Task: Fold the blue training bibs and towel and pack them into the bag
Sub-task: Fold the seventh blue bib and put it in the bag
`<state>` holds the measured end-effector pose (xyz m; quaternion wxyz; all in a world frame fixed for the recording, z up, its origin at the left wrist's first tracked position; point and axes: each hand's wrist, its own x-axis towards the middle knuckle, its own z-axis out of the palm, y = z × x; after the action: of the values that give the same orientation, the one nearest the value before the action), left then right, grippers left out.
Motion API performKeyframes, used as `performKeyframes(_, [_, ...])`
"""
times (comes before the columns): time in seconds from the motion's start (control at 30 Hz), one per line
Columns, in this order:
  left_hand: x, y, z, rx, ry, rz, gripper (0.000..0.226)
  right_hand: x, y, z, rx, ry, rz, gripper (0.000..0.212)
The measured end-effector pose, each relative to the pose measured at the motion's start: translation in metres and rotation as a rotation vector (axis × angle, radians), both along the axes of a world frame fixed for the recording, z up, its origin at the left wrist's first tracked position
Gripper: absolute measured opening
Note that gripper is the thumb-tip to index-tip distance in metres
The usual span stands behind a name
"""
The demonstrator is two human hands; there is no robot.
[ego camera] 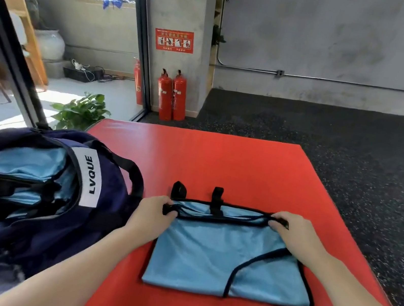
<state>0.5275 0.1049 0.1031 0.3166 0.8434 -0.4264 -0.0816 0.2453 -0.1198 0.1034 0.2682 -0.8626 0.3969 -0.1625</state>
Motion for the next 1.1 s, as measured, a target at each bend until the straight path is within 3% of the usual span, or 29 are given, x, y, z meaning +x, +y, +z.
performKeyframes(0.13, [-0.002,0.001,0.009,-0.021,-0.010,-0.004,0.010,0.001,-0.004,0.006,0.004,-0.028,0.003,0.005])
performKeyframes(0.33, [-0.012,-0.011,0.028,-0.253,0.067,0.057,0.018,0.013,-0.002,0.017,-0.107,-0.236,-0.062,0.008])
performKeyframes(0.4, [-0.011,-0.015,0.026,-0.257,0.086,0.092,0.019,0.015,-0.004,0.012,-0.101,-0.197,-0.063,0.008])
performKeyframes(0.53, [-0.003,-0.019,0.013,-0.026,0.065,0.099,0.017,0.013,-0.015,-0.003,-0.006,0.030,-0.081,0.007])
performKeyframes(0.73, [0.003,-0.027,0.013,0.017,0.047,0.167,0.011,0.016,-0.020,0.001,-0.001,0.055,-0.107,0.016])
performKeyframes(0.8, [0.004,-0.028,0.013,0.007,0.010,0.188,0.017,0.016,-0.020,0.001,-0.043,0.102,-0.125,0.028])
performKeyframes(0.9, [0.004,-0.032,0.015,-0.049,0.000,0.185,0.029,0.020,-0.013,0.002,-0.270,0.197,-0.129,0.039])
performKeyframes(1.1, [-0.006,-0.040,0.028,-0.307,0.246,0.272,0.042,0.042,0.016,0.012,-0.362,0.026,0.060,0.023])
